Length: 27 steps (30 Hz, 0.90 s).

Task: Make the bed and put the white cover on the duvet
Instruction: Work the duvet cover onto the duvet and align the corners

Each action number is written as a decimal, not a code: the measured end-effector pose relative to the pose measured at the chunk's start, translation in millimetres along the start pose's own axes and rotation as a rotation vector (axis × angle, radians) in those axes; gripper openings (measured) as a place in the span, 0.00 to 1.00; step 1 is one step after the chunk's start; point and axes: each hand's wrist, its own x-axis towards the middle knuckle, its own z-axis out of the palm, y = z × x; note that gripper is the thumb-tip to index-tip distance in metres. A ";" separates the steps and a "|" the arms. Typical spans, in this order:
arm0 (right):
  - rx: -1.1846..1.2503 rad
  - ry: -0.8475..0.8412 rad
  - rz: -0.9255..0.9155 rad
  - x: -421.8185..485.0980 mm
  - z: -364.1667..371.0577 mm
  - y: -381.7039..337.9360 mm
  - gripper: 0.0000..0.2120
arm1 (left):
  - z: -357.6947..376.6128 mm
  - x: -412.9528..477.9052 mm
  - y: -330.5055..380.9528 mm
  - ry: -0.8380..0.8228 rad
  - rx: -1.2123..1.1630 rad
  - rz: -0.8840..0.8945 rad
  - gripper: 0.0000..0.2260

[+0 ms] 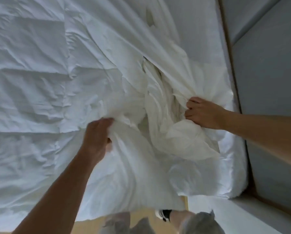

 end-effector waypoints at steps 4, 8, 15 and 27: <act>0.003 0.013 -0.010 -15.7 3.8 -10.9 0.16 | -44.0 32.7 60.9 0.176 -0.456 0.140 0.14; 0.063 0.090 0.020 -6.6 -1.2 -41.0 0.16 | 50.2 15.1 32.8 0.148 -0.192 0.168 0.10; 0.114 0.118 0.034 -5.7 -6.2 -80.6 0.15 | 102.8 -1.1 -55.9 -0.194 1.303 0.252 0.19; 0.066 0.071 0.159 -25.1 6.4 -78.3 0.15 | 154.2 103.6 -13.8 -0.232 1.673 0.278 0.30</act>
